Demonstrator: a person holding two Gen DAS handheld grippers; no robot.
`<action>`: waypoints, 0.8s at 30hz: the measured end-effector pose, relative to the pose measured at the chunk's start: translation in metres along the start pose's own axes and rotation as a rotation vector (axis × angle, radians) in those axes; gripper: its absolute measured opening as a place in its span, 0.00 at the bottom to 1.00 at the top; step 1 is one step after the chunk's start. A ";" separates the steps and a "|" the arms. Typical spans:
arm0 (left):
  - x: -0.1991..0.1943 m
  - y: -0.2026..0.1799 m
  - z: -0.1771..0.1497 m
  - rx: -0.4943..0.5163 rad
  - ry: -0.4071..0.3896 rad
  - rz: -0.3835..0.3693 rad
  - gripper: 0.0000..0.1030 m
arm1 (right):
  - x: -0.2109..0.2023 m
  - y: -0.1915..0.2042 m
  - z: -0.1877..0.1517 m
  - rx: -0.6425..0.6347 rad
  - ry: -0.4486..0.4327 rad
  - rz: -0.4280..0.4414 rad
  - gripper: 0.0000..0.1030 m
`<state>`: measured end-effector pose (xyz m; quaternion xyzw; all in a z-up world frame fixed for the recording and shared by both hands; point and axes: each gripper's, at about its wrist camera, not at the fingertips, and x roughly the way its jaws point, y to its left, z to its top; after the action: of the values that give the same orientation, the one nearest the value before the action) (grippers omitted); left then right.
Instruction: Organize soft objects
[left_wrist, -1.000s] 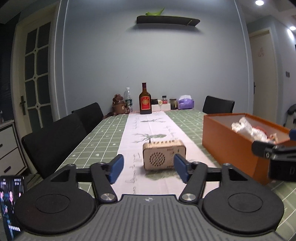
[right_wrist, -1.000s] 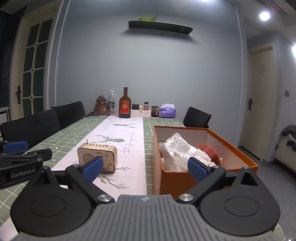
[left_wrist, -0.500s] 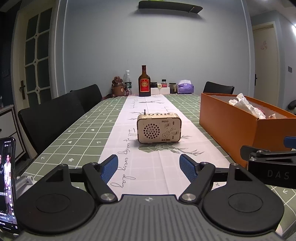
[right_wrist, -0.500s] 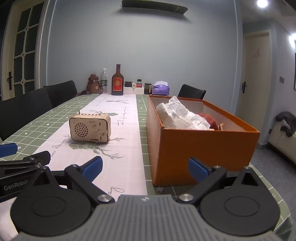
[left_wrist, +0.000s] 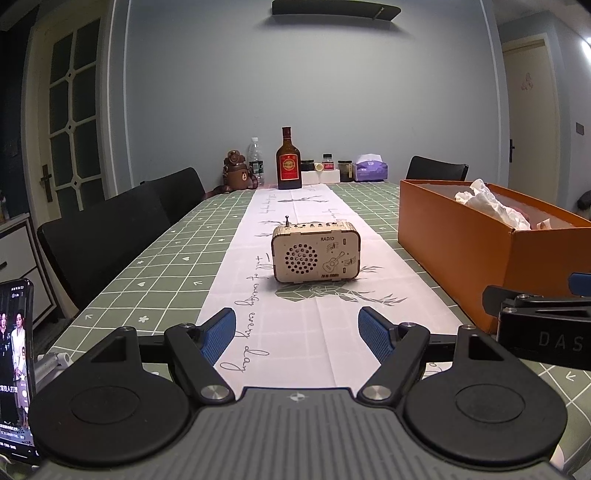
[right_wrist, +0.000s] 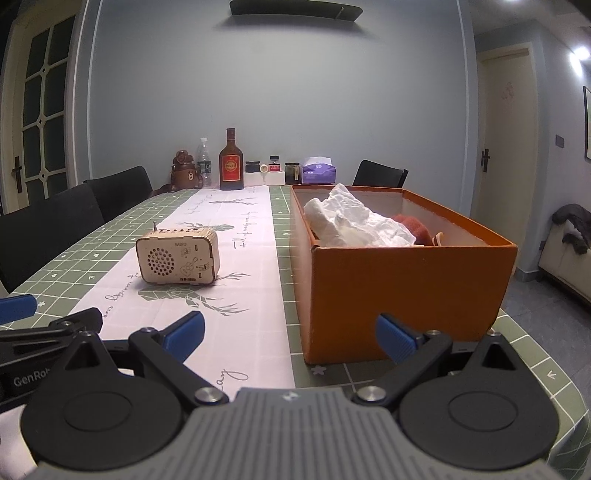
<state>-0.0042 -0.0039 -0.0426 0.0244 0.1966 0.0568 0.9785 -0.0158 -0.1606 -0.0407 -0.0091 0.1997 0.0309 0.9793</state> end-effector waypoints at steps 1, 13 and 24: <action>0.000 0.000 0.000 -0.001 0.000 0.000 0.86 | 0.000 -0.001 0.000 0.004 -0.001 0.002 0.94; 0.002 -0.002 0.000 0.001 0.010 -0.003 0.86 | -0.003 -0.001 -0.003 -0.006 -0.011 0.007 0.95; -0.001 -0.002 -0.001 0.008 0.003 0.000 0.86 | -0.002 0.000 -0.003 -0.009 -0.007 0.010 0.95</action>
<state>-0.0048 -0.0061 -0.0433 0.0285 0.1985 0.0560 0.9781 -0.0191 -0.1608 -0.0424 -0.0126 0.1963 0.0368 0.9798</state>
